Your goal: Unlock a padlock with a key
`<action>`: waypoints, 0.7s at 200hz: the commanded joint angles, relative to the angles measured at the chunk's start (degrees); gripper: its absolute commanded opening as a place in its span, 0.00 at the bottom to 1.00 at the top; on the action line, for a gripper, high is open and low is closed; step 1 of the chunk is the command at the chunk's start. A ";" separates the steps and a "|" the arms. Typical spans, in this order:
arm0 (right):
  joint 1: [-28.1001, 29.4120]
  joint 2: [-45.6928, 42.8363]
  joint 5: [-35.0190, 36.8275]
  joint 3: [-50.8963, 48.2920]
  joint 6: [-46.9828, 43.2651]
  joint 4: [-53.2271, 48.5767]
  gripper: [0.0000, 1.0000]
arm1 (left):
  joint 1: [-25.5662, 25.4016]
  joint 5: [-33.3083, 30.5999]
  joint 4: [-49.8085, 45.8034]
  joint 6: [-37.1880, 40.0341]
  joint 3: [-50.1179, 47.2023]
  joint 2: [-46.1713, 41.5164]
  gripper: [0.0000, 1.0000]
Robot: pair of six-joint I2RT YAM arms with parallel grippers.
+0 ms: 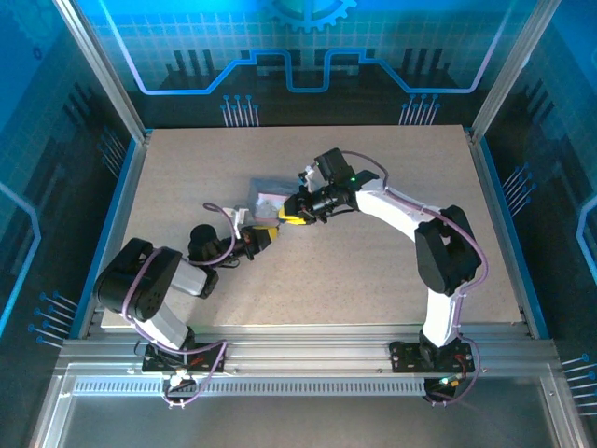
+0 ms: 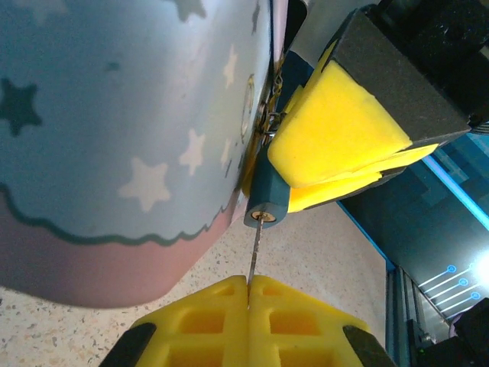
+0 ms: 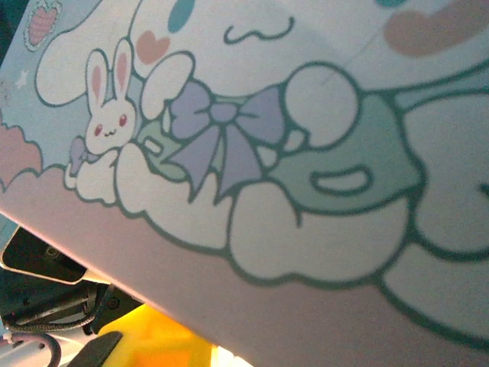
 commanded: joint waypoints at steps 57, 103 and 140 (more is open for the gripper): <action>0.66 -1.58 -3.58 2.88 -5.91 -7.82 0.00 | -0.22 -1.05 3.71 -3.14 0.87 -3.21 0.00; 0.69 -1.04 -2.64 3.86 -6.24 -9.87 0.00 | -0.37 -1.43 3.71 -1.84 0.08 -2.38 0.00; 0.94 0.05 -4.37 3.39 -4.44 -7.81 0.00 | -1.30 -2.85 3.71 -0.55 -0.52 -2.13 0.00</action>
